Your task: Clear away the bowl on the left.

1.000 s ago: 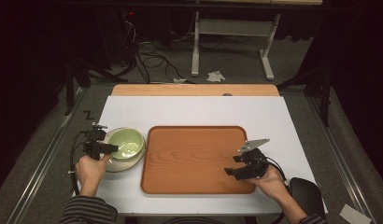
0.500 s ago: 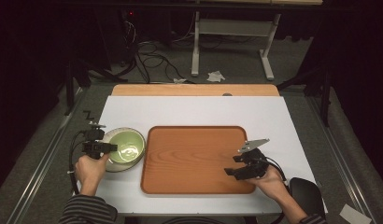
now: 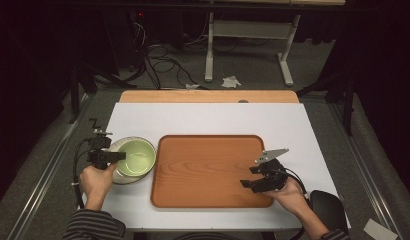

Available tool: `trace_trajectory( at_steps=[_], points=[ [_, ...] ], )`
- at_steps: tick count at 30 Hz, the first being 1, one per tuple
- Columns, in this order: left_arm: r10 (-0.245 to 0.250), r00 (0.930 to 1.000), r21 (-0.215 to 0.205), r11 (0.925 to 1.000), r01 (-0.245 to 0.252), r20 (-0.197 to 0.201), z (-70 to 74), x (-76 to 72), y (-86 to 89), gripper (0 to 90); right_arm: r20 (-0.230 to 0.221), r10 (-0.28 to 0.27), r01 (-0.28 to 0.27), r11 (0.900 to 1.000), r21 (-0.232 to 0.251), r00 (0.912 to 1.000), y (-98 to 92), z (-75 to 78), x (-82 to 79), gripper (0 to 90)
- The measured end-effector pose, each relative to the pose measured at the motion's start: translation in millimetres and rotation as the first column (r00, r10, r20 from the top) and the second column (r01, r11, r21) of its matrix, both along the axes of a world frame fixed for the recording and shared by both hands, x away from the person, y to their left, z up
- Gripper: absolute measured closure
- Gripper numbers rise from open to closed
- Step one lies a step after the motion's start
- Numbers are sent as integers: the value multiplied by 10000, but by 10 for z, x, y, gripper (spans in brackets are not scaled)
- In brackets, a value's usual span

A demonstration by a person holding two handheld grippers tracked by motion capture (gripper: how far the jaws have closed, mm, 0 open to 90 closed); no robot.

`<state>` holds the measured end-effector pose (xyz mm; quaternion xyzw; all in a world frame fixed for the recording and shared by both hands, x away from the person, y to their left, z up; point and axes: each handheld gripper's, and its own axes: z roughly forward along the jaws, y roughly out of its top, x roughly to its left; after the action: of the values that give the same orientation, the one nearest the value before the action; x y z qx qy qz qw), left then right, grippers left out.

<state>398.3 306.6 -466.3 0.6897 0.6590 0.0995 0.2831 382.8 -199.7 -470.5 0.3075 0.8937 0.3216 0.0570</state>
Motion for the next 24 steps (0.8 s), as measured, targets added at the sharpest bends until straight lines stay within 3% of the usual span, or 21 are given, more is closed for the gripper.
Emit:
trace_trajectory(
  at_steps=[8, 14, 24],
  points=[
    [84, 9992, -182, 9998, -77, 386, 77, -34, 17, 831, 0, -26, 26, 10000, 27, 10000, -6, 2, 0, 378],
    [-76, 9967, -308, 9995, 102, 813, 178, -75, -11, 830, -22, -8, 8, 10000, -10, 10000, 0, -2, -2, 377],
    [-425, 9930, -352, 9983, 466, 1106, 267, -105, -95, 831, -16, 2, -2, 10000, -5, 10000, 1, -2, -2, 377]
  ],
)
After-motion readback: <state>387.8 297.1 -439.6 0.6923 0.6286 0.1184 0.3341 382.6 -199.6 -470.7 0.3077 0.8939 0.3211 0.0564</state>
